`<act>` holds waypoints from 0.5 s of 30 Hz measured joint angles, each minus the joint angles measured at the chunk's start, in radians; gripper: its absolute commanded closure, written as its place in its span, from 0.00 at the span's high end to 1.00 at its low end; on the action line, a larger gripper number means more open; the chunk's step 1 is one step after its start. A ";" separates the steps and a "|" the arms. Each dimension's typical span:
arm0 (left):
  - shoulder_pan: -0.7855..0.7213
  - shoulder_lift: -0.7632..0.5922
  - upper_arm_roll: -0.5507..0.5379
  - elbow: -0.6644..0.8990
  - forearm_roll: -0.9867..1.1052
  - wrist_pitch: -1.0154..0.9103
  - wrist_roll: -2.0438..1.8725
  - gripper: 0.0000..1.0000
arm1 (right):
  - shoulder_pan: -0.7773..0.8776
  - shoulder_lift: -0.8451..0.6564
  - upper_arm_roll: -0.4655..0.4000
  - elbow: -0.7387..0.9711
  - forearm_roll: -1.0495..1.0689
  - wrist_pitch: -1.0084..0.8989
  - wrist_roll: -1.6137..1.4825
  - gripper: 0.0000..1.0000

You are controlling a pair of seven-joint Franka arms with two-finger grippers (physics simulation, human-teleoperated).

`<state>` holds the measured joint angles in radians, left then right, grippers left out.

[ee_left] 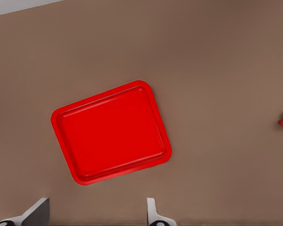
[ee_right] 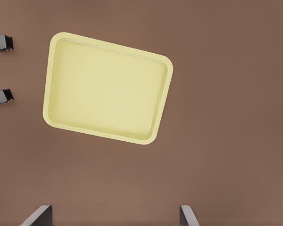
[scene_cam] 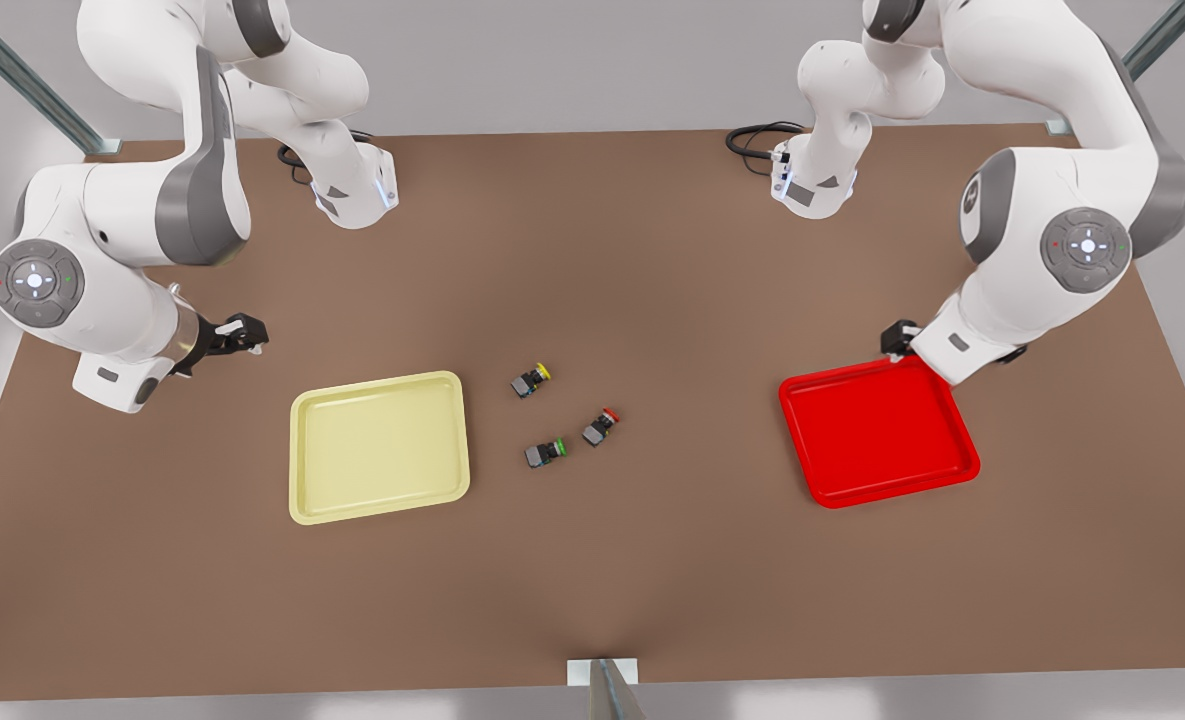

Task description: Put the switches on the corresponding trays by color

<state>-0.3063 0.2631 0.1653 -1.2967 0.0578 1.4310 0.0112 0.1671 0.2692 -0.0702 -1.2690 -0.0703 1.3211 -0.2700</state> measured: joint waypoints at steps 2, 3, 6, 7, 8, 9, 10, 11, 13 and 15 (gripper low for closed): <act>0.000 -0.004 0.002 0.000 0.000 -0.010 -0.001 1.00 | 0.000 0.001 0.000 0.000 0.000 0.000 -0.002 1.00; -0.006 -0.005 0.000 0.000 0.000 -0.014 -0.001 1.00 | 0.001 0.004 0.000 0.002 0.000 0.000 -0.003 1.00; -0.166 0.082 -0.007 0.000 0.002 -0.008 -0.002 1.00 | 0.030 0.040 0.003 -0.028 0.001 0.002 -0.004 1.00; -0.237 0.161 -0.022 0.025 -0.007 0.016 -0.003 1.00 | 0.068 0.075 0.003 -0.035 0.001 0.003 -0.005 1.00; -0.277 0.246 -0.049 0.052 -0.025 0.053 -0.003 1.00 | 0.116 0.108 0.004 -0.037 0.001 0.008 -0.006 1.00; -0.295 0.323 -0.073 0.067 -0.056 0.104 -0.003 1.00 | 0.159 0.133 0.010 -0.039 0.001 0.018 -0.008 1.00; -0.305 0.386 -0.087 0.074 -0.086 0.158 -0.004 1.00 | 0.191 0.154 0.021 -0.040 0.001 0.031 -0.015 1.00; -0.315 0.437 -0.096 0.077 -0.108 0.214 -0.004 1.00 | 0.214 0.173 0.027 -0.042 0.002 0.047 -0.024 1.00; -0.328 0.521 -0.135 0.080 -0.138 0.325 -0.004 1.00 | 0.251 0.211 0.040 -0.046 0.005 0.086 -0.054 1.00; -0.341 0.585 -0.169 0.081 -0.155 0.419 -0.001 1.00 | 0.274 0.238 0.047 -0.061 0.010 0.128 -0.098 1.00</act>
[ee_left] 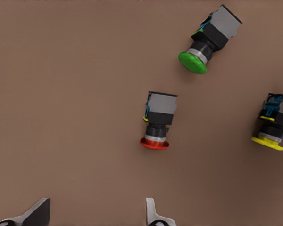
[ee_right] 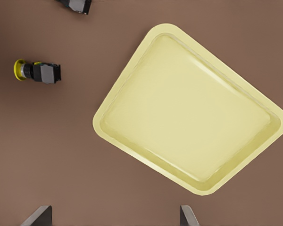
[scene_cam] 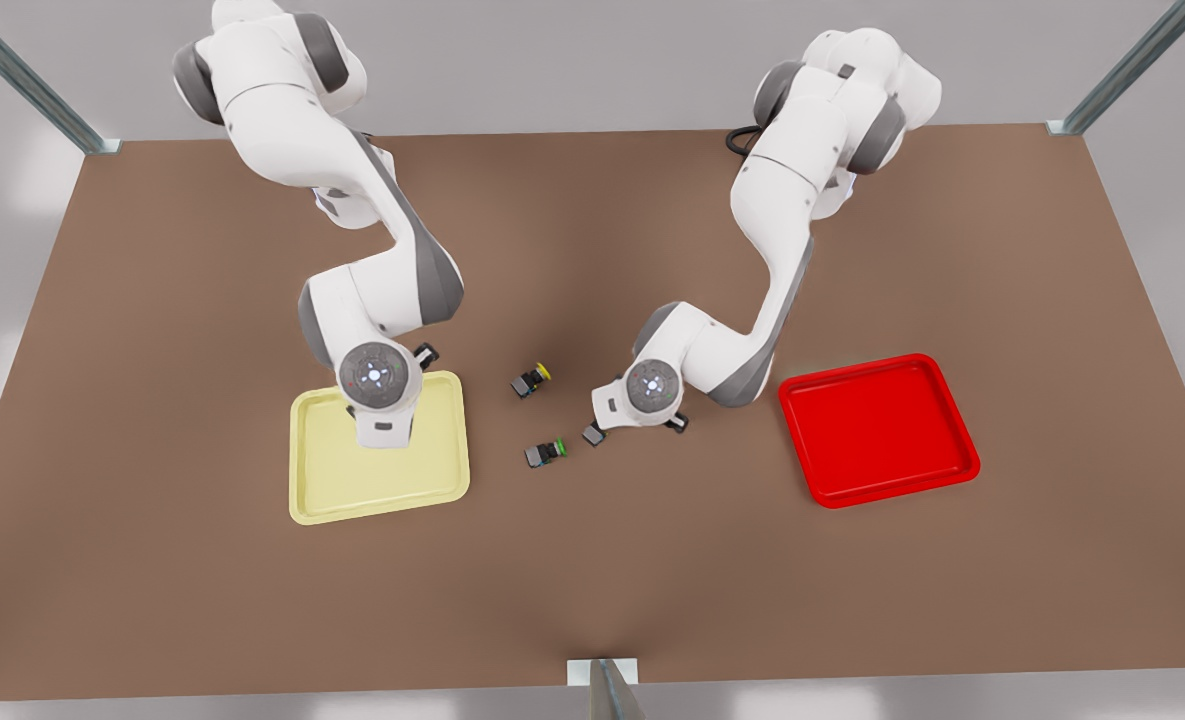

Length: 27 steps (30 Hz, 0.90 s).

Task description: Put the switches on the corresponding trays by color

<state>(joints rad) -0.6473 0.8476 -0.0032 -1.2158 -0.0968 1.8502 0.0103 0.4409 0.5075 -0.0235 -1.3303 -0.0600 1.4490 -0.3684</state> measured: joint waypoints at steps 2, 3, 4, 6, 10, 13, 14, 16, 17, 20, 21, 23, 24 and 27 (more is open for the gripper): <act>-0.030 0.048 -0.020 0.006 -0.010 0.087 0.003 1.00 | 0.005 0.007 0.002 -0.056 0.004 0.054 -0.055 1.00; -0.037 0.074 -0.030 0.023 -0.013 0.129 0.005 1.00 | 0.008 0.007 0.002 -0.088 0.005 0.085 -0.083 1.00; -0.041 0.110 -0.049 0.058 -0.016 0.170 0.006 1.00 | 0.014 0.007 0.009 -0.114 0.006 0.113 -0.110 1.00; -0.054 0.154 -0.065 0.121 -0.019 0.237 0.009 1.00 | 0.029 0.006 0.030 -0.147 0.006 0.167 -0.160 1.00; -0.051 0.180 -0.065 0.161 -0.020 0.321 0.014 1.00 | 0.036 0.007 0.047 -0.178 0.007 0.249 -0.244 1.00; -0.045 0.181 -0.063 0.161 0.000 0.352 0.022 1.00 | 0.041 0.008 0.048 -0.198 0.008 0.293 -0.296 1.00; -0.045 0.181 -0.061 0.159 0.007 0.359 0.025 1.00 | 0.042 0.009 0.048 -0.200 0.008 0.305 -0.312 1.00; -0.046 0.179 -0.046 0.157 0.019 0.361 0.030 1.00 | 0.041 0.010 0.048 -0.206 0.009 0.324 -0.340 1.00; -0.046 0.179 -0.044 0.156 0.027 0.359 0.033 1.00 | 0.041 0.010 0.048 -0.209 0.009 0.332 -0.353 1.00; -0.043 0.181 -0.042 0.151 0.057 0.344 0.039 1.00 | 0.041 0.011 0.048 -0.222 0.009 0.348 -0.389 1.00; -0.041 0.181 -0.041 0.147 0.064 0.340 0.041 1.00 | 0.041 0.011 0.048 -0.233 0.009 0.354 -0.399 1.00; -0.037 0.184 -0.041 0.139 0.073 0.333 0.044 1.00 | 0.046 0.011 0.048 -0.252 0.009 0.370 -0.419 1.00; -0.036 0.185 -0.041 0.136 0.076 0.322 0.046 1.00 | 0.052 0.012 0.048 -0.261 0.010 0.381 -0.427 1.00; -0.040 0.184 -0.042 0.132 0.079 0.287 0.049 1.00 | 0.071 0.024 0.054 -0.278 0.012 0.415 -0.451 1.00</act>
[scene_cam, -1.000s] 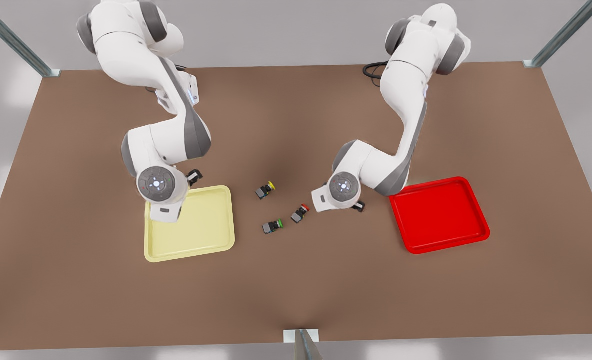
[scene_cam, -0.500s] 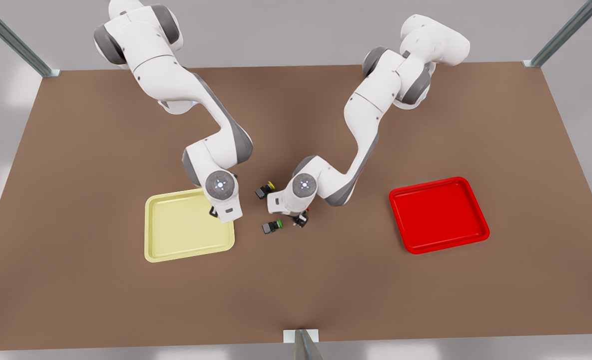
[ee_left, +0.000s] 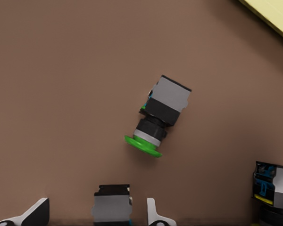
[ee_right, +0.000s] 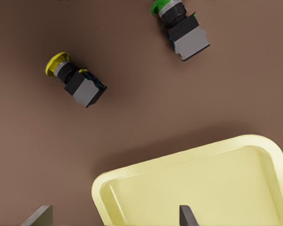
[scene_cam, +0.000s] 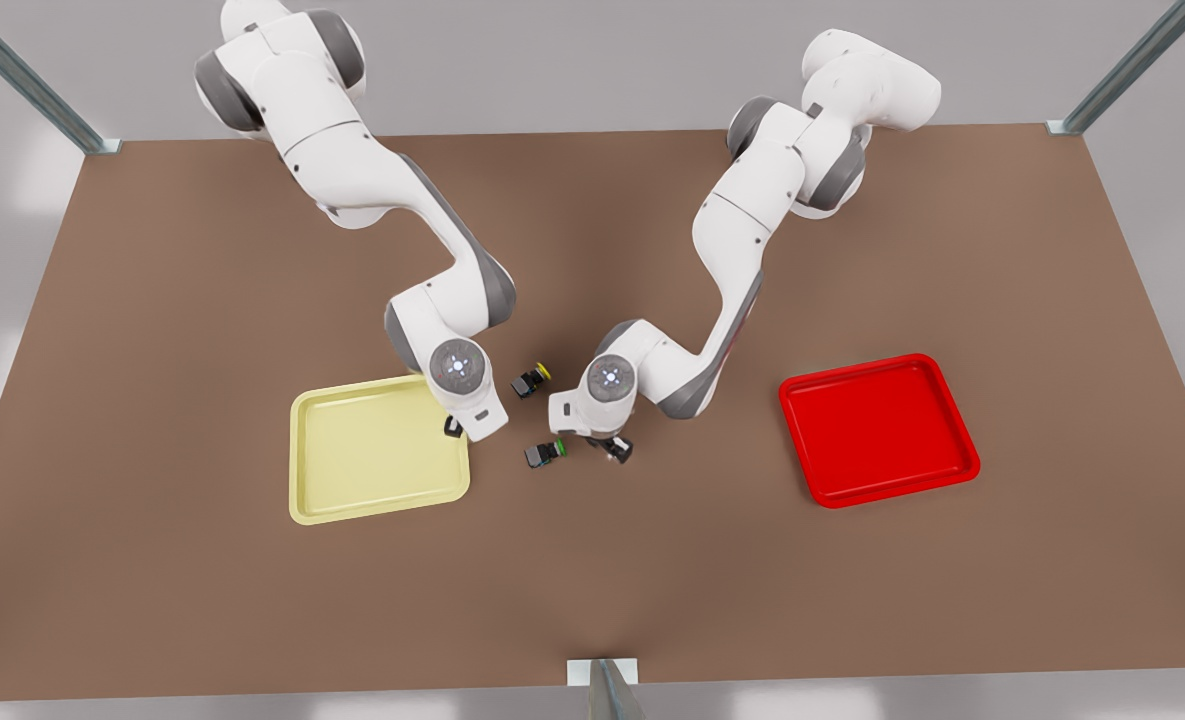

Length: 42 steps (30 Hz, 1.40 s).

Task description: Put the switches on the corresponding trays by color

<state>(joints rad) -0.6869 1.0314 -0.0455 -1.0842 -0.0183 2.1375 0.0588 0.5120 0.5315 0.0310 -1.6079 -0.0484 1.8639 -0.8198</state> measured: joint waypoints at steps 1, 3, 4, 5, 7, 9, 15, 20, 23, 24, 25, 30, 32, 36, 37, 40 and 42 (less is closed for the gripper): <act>-0.002 0.000 0.000 0.000 0.000 -0.010 0.001 1.00 | 0.006 0.008 0.004 -0.002 0.001 0.013 -0.007 1.00; -0.002 0.001 0.000 -0.001 0.000 -0.025 0.002 1.00 | 0.017 0.023 0.010 -0.004 0.003 0.039 -0.020 1.00; -0.002 0.004 -0.001 -0.003 0.000 -0.031 0.003 1.00 | 0.022 0.030 0.013 -0.004 0.004 0.052 -0.026 1.00; -0.002 0.009 -0.001 -0.003 0.000 -0.036 0.003 1.00 | 0.028 0.033 0.015 -0.005 0.004 0.063 -0.032 1.00; -0.002 0.019 -0.002 -0.003 -0.001 -0.042 0.004 1.00 | 0.033 0.036 0.016 -0.011 0.005 0.082 -0.042 1.00; -0.002 0.026 -0.002 -0.003 -0.001 -0.045 0.005 1.00 | 0.034 0.037 0.016 -0.019 0.006 0.098 -0.052 1.00; -0.004 0.029 -0.008 0.003 -0.003 -0.034 0.004 0.99 | 0.035 0.037 0.023 -0.036 0.006 0.126 -0.074 1.00; -0.004 0.039 -0.013 0.006 -0.004 -0.016 0.000 0.87 | 0.027 0.036 0.030 -0.045 0.006 0.140 -0.088 1.00; -0.003 0.040 -0.018 0.007 -0.004 -0.008 -0.002 0.67 | 0.020 0.036 0.030 -0.054 0.005 0.145 -0.095 1.00; -0.003 0.040 -0.019 0.006 -0.004 -0.007 -0.004 0.61 | 0.018 0.036 0.030 -0.056 0.005 0.146 -0.097 1.00; -0.003 0.039 -0.020 0.006 -0.004 -0.005 -0.005 0.55 | 0.017 0.036 0.030 -0.062 0.005 0.147 -0.099 1.00; 0.012 0.014 -0.017 0.007 -0.012 -0.032 -0.017 0.44 | 0.010 0.035 0.030 -0.070 0.005 0.151 -0.107 1.00; 0.030 -0.006 -0.016 0.007 -0.011 -0.068 -0.020 0.42 | 0.010 0.035 0.030 -0.071 0.005 0.152 -0.110 1.00; 0.191 -0.173 0.052 -0.085 0.012 -0.253 -0.008 0.45 | 0.028 0.050 0.030 -0.069 0.010 0.165 -0.113 1.00; 0.260 -0.239 0.070 -0.148 0.017 -0.300 -0.005 0.45 | 0.044 0.064 0.030 -0.068 0.016 0.177 -0.113 1.00; 0.467 -0.399 0.089 -0.359 0.067 -0.388 0.016 0.45 | 0.104 0.108 0.030 -0.060 0.029 0.230 -0.112 1.00; 0.523 -0.489 0.095 -0.538 0.100 -0.396 0.030 0.45 | 0.121 0.118 0.031 -0.059 0.029 0.268 -0.126 1.00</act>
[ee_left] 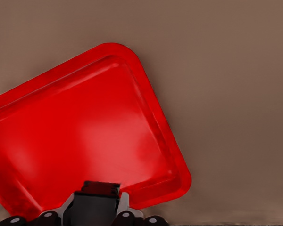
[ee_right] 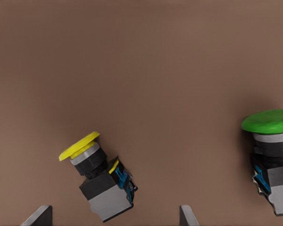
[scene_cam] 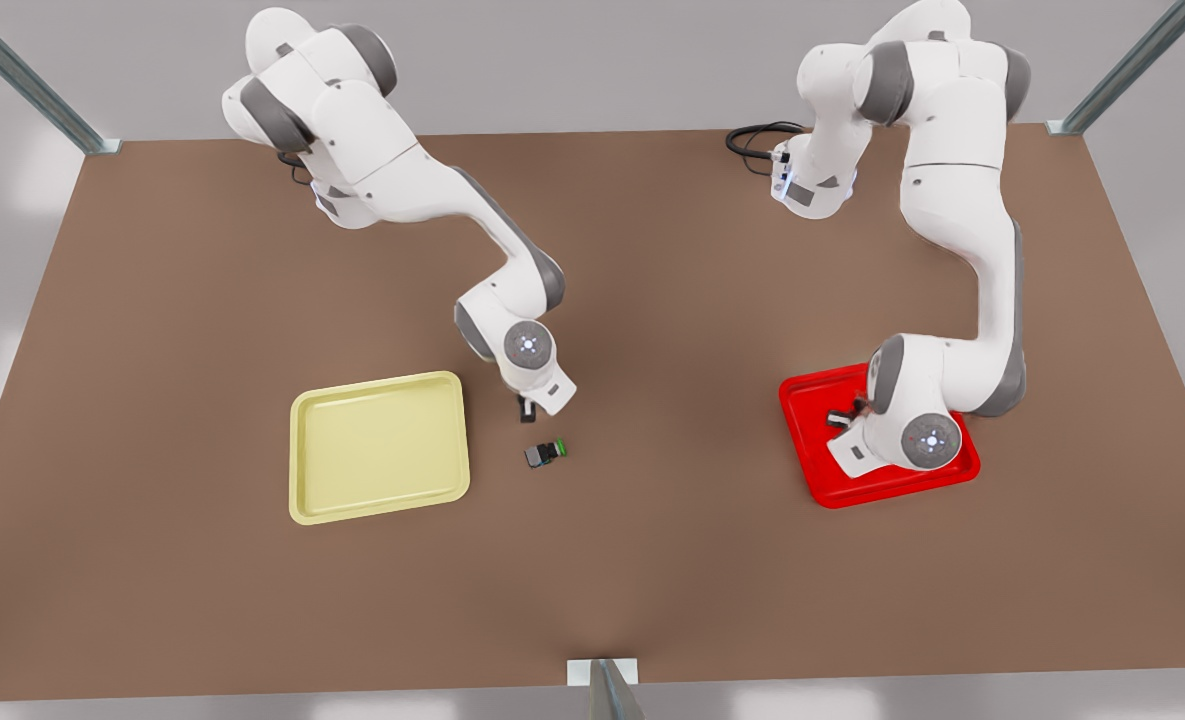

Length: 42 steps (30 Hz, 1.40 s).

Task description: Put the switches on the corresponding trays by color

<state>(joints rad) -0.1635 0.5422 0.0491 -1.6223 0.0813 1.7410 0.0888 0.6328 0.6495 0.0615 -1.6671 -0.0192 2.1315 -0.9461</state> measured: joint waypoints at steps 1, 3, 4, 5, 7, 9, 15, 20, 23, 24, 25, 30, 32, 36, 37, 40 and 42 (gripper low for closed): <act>0.008 -0.020 0.001 -0.053 0.011 -0.002 0.007 0.45 | 0.000 0.002 0.000 0.000 -0.001 0.017 -0.018 1.00; 0.014 -0.030 0.002 -0.104 0.027 0.006 0.019 0.45 | -0.004 0.002 -0.001 -0.001 -0.010 0.045 -0.064 1.00; 0.020 -0.023 0.002 -0.114 0.033 0.020 0.025 0.45 | -0.004 0.002 -0.002 -0.004 -0.021 0.058 -0.090 1.00; 0.032 -0.012 0.003 -0.118 0.037 0.040 0.030 0.45 | -0.004 0.003 -0.002 -0.007 -0.029 0.072 -0.117 1.00; 0.052 0.007 0.002 -0.121 0.043 0.081 0.040 0.45 | 0.001 0.004 0.000 -0.021 -0.039 0.094 -0.173 1.00; 0.058 0.015 0.003 -0.122 0.047 0.114 0.048 0.53 | -0.002 0.002 0.019 -0.036 -0.045 0.111 -0.226 1.00; 0.060 0.019 0.001 -0.120 0.043 0.169 0.069 1.00 | -0.002 -0.002 0.044 -0.115 -0.048 0.142 -0.362 1.00; 0.032 -0.010 0.002 0.351 0.038 -0.083 0.082 1.00 | -0.023 -0.012 0.060 -0.167 -0.045 0.163 -0.455 1.00; 0.028 -0.058 -0.005 0.587 0.033 -0.286 0.083 1.00 | -0.021 -0.007 0.062 -0.168 -0.040 0.174 -0.502 1.00; 0.030 -0.081 -0.018 0.604 0.023 -0.328 0.078 1.00 | -0.020 -0.007 0.062 -0.168 -0.038 0.178 -0.516 1.00; 0.031 -0.125 -0.028 0.575 0.009 -0.355 0.071 1.00 | -0.020 -0.006 0.063 -0.168 -0.037 0.181 -0.529 1.00; 0.052 -0.299 -0.031 0.364 -0.065 -0.369 0.045 1.00 | -0.018 -0.003 0.064 -0.169 -0.033 0.191 -0.584 0.92; 0.053 -0.310 -0.027 0.360 -0.076 -0.384 0.037 1.00 | -0.019 -0.003 0.065 -0.170 -0.032 0.193 -0.603 0.87; 0.052 -0.314 -0.028 0.389 -0.088 -0.407 0.023 1.00 | -0.021 -0.005 0.066 -0.170 -0.032 0.195 -0.634 0.68; 0.051 -0.315 -0.029 0.391 -0.090 -0.411 0.020 1.00 | -0.021 -0.005 0.066 -0.169 -0.032 0.195 -0.640 0.61; 0.051 -0.315 -0.028 0.393 -0.092 -0.421 0.012 1.00 | -0.023 -0.007 0.066 -0.169 -0.031 0.196 -0.659 0.52; 0.051 -0.315 -0.027 0.393 -0.093 -0.425 0.007 1.00 | -0.025 -0.008 0.066 -0.169 -0.031 0.196 -0.670 0.45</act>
<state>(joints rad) -0.1121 0.2267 0.0218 -1.2288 -0.0121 1.3156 0.0954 0.6082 0.6414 0.1272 -1.8366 -0.0507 2.3271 -1.6161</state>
